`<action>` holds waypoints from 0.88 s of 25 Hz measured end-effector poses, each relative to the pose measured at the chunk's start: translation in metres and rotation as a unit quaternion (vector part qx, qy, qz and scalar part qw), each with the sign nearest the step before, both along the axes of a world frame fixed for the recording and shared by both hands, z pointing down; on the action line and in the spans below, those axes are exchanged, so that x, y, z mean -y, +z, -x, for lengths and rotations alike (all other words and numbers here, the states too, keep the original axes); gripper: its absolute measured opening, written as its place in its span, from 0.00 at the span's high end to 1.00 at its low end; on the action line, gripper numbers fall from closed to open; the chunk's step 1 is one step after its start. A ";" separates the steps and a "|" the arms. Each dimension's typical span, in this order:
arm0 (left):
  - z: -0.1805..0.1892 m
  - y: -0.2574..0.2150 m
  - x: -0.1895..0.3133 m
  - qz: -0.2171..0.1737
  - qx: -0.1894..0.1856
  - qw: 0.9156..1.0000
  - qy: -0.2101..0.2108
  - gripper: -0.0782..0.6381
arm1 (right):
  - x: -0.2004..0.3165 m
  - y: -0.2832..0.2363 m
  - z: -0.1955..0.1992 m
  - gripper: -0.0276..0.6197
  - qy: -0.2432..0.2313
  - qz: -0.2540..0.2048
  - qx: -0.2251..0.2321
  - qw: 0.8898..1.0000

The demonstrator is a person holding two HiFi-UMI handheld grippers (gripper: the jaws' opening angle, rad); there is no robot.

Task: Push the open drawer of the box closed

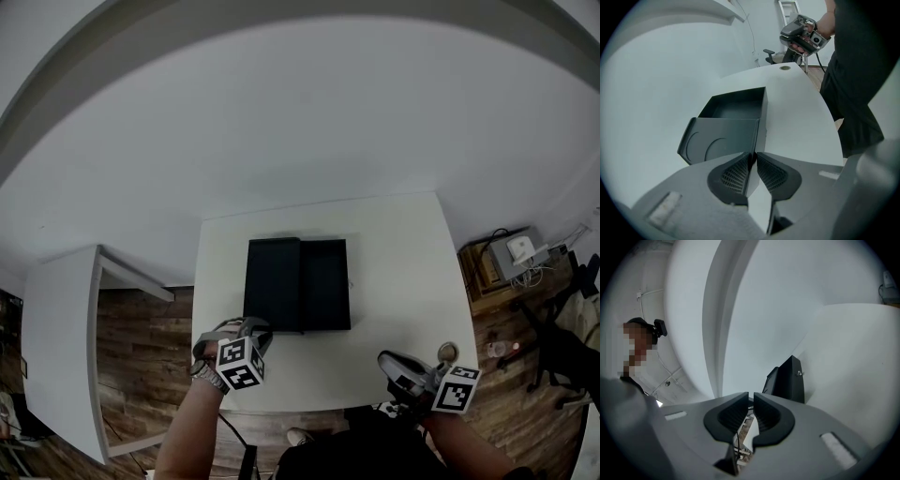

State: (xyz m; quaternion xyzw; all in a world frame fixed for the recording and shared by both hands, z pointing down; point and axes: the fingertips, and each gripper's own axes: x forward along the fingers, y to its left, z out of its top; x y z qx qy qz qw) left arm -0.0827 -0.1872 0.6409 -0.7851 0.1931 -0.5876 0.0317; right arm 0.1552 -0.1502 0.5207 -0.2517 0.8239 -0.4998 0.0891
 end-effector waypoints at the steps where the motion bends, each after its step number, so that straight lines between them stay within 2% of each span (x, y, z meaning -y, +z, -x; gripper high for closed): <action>1: 0.001 0.000 0.000 0.005 -0.002 1.000 -0.003 0.80 | 0.006 0.001 -0.001 0.90 0.001 -0.003 -0.003 1.000; 3: 0.002 0.000 0.000 0.012 -0.004 1.000 -0.007 0.80 | 0.024 0.006 -0.003 0.90 0.002 -0.013 -0.015 1.000; 5: 0.002 0.000 0.000 0.016 -0.009 1.000 -0.011 0.80 | 0.046 0.013 -0.007 0.90 -0.007 -0.036 -0.052 0.998; 7: 0.000 0.000 0.000 0.021 -0.018 0.999 -0.016 0.80 | 0.068 0.025 -0.013 0.89 -0.033 -0.081 -0.124 0.988; 8: -0.001 0.000 0.000 0.023 -0.022 0.999 -0.018 0.80 | 0.079 0.032 -0.016 0.88 -0.054 -0.110 -0.170 0.978; 9: -0.002 -0.001 0.001 0.026 -0.025 0.999 -0.020 0.80 | 0.090 0.039 -0.018 0.86 -0.076 -0.140 -0.218 0.963; 11: -0.003 -0.001 0.000 0.029 -0.025 0.999 -0.024 0.80 | 0.110 0.052 -0.020 0.86 -0.116 -0.199 -0.305 0.924; 13: -0.004 -0.001 0.000 0.029 -0.026 0.999 -0.028 0.80 | 0.131 0.061 -0.021 0.86 -0.146 -0.244 -0.363 0.887; 15: -0.004 -0.001 0.000 0.031 -0.032 0.998 -0.034 0.80 | 0.146 0.070 -0.018 0.83 -0.182 -0.278 -0.402 0.853; 18: -0.003 -0.001 0.001 0.033 -0.042 0.998 -0.043 0.79 | 0.157 0.087 -0.006 0.78 -0.261 -0.325 -0.452 0.789; 20: -0.003 -0.002 0.001 0.032 -0.045 0.997 -0.047 0.79 | 0.157 0.101 0.004 0.77 -0.315 -0.340 -0.473 0.750; 22: -0.004 -0.003 0.000 0.033 -0.050 0.997 -0.051 0.79 | 0.156 0.117 0.013 0.75 -0.362 -0.346 -0.486 0.716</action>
